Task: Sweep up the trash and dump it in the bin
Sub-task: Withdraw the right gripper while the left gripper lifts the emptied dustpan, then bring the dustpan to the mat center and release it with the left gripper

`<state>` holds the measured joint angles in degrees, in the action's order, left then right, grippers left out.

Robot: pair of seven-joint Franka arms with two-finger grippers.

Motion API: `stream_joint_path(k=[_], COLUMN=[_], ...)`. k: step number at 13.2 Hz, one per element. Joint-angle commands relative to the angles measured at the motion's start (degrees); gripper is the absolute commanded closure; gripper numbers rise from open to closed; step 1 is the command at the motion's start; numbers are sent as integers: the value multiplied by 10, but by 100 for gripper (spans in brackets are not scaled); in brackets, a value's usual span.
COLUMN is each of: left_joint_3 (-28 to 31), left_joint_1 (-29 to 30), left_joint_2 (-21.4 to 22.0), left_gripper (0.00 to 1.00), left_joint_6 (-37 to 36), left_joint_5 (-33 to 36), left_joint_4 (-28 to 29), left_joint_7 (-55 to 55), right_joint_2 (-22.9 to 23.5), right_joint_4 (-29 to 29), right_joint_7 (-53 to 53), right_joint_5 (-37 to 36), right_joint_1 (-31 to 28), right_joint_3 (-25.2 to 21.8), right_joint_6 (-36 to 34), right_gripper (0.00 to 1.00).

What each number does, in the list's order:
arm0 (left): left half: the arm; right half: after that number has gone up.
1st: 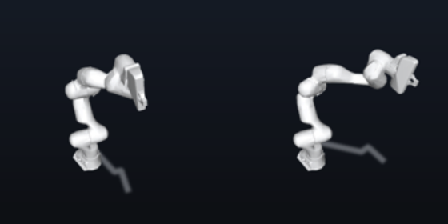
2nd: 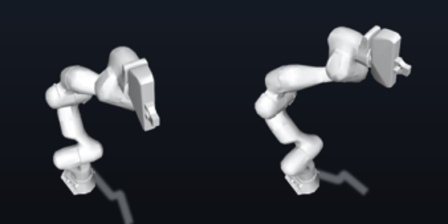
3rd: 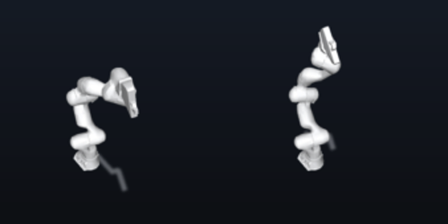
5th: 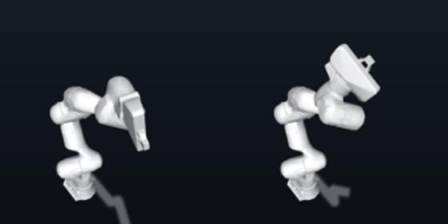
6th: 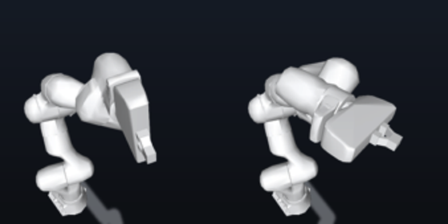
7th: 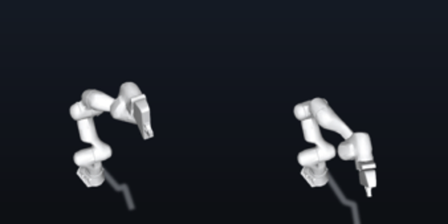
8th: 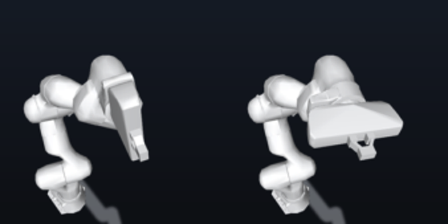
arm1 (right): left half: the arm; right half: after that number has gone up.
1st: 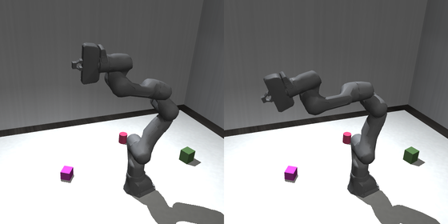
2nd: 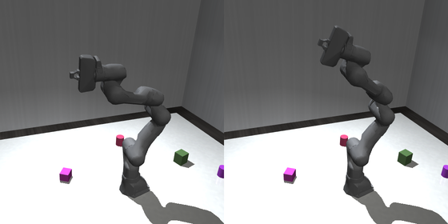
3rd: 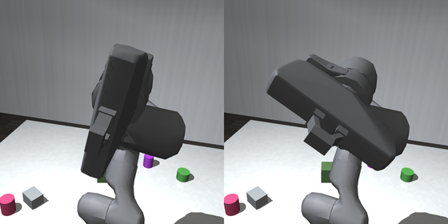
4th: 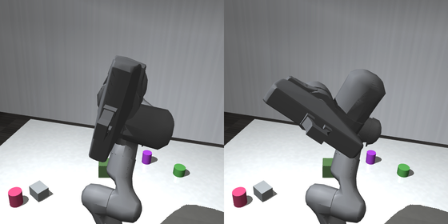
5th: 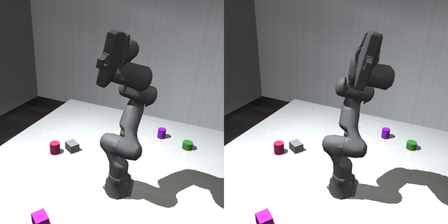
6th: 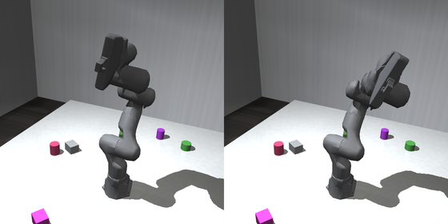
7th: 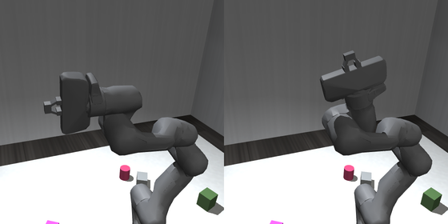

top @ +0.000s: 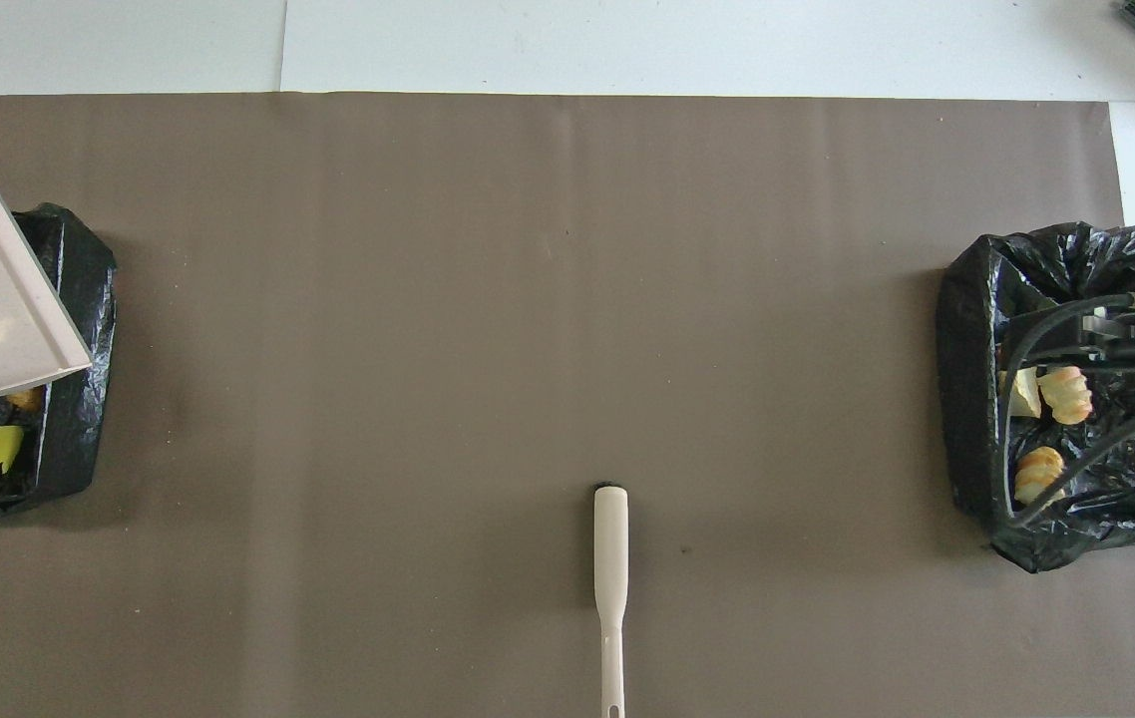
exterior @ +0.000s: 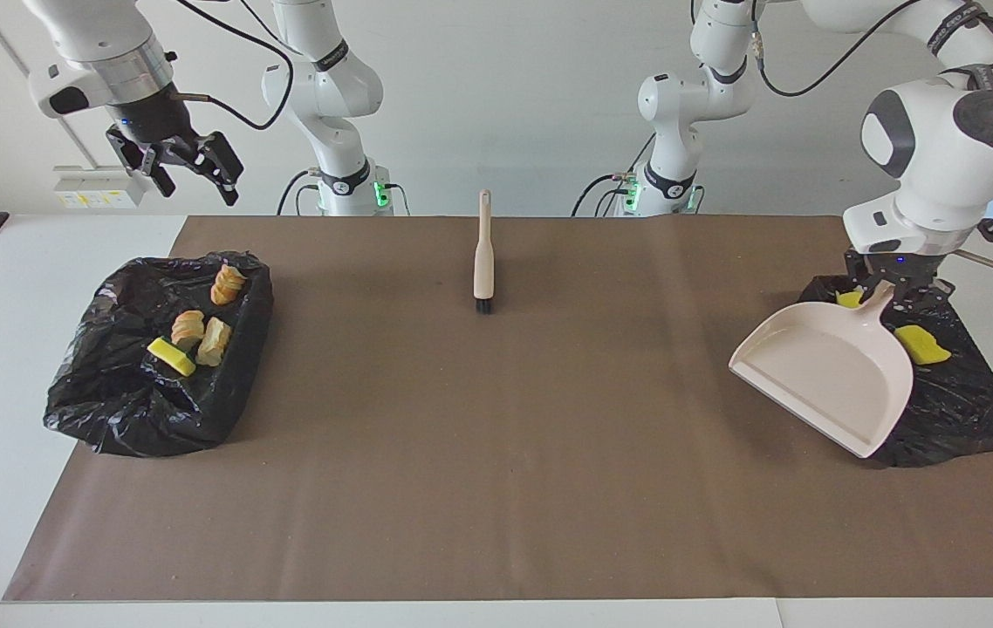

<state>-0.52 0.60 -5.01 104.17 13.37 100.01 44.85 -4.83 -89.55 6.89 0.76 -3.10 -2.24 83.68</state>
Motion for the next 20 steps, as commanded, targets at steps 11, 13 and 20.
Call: stream_joint_path(k=[11, 13, 20], left_joint_3=[12, 12, 14], left_joint_1=[-320, -348, -432], left_joint_2=[-100, -141, -256], left_gripper=[100, 100, 100], left_joint_6=[90, 107, 143], left_joint_5=[-115, -119, -142], left_joint_4=[-23, -59, -166], left_joint_7=[-619, -693, -820], right_joint_2=[-22, -21, -21], right_joint_4=[-33, -33, -33], right_joint_7=[-75, -75, -75], right_joint_5=[-3, -2, -2], right_joint_1=[3, 2, 2], right_joint_3=[11, 11, 11], right_joint_6=[3, 3, 3], right_gripper=[0, 0, 0])
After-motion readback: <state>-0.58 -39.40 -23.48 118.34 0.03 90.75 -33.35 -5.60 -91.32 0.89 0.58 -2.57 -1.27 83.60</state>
